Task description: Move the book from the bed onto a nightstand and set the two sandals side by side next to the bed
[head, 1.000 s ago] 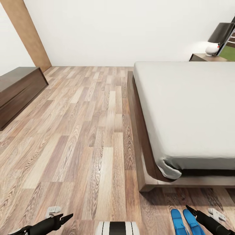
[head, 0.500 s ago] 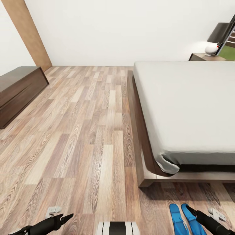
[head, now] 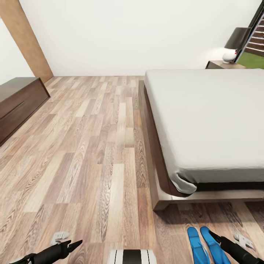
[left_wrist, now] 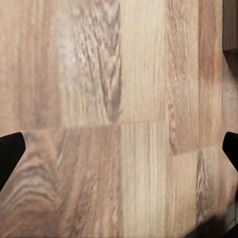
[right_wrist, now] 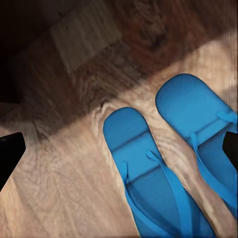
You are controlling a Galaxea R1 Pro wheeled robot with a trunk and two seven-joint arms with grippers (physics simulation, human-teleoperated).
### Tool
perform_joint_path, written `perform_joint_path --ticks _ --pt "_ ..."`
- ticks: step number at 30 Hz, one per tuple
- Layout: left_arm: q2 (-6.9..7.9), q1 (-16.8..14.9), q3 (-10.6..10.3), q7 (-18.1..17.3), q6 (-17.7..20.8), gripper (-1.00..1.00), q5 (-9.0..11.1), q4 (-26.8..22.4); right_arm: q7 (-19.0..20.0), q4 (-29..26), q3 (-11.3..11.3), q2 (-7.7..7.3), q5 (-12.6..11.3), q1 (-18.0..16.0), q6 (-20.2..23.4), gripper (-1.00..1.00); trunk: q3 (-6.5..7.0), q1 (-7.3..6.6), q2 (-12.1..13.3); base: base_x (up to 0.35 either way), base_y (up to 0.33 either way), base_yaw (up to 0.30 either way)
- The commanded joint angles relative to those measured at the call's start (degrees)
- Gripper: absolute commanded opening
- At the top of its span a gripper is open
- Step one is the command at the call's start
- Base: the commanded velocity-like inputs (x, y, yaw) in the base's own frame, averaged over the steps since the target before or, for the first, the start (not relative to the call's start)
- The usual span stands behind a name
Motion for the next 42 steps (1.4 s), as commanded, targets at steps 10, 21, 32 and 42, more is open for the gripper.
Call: perform_joint_path --ticks 10,21,32,42 --pt "-0.01 0.0 0.5 -0.3 -0.1 1.0 -0.6 0.0 0.4 -0.1 -0.5 0.04 0.2 -0.1 0.6 1.0 0.63 -0.01 0.0 0.0 0.0 -0.218" --pt "-0.01 0.0 0.5 -0.2 -0.1 1.0 -0.6 0.0 0.4 -0.1 -0.5 0.04 0.2 -0.1 0.6 1.0 1.1 -0.01 0.0 0.0 0.0 -0.26" --pt "-0.01 0.0 0.5 -0.2 -0.1 1.0 -0.6 0.0 0.4 -0.1 -0.5 0.04 0.2 -0.1 0.6 1.0 1.51 -0.01 0.0 0.0 0.0 -0.272" --pt "-0.16 0.0 0.4 -0.3 -0.2 1.0 -0.6 0.1 0.0 12.8 0.3 0.7 3.4 -0.1 0.5 1.0 1.8 -0.01 0.0 0.0 0.0 -0.276"
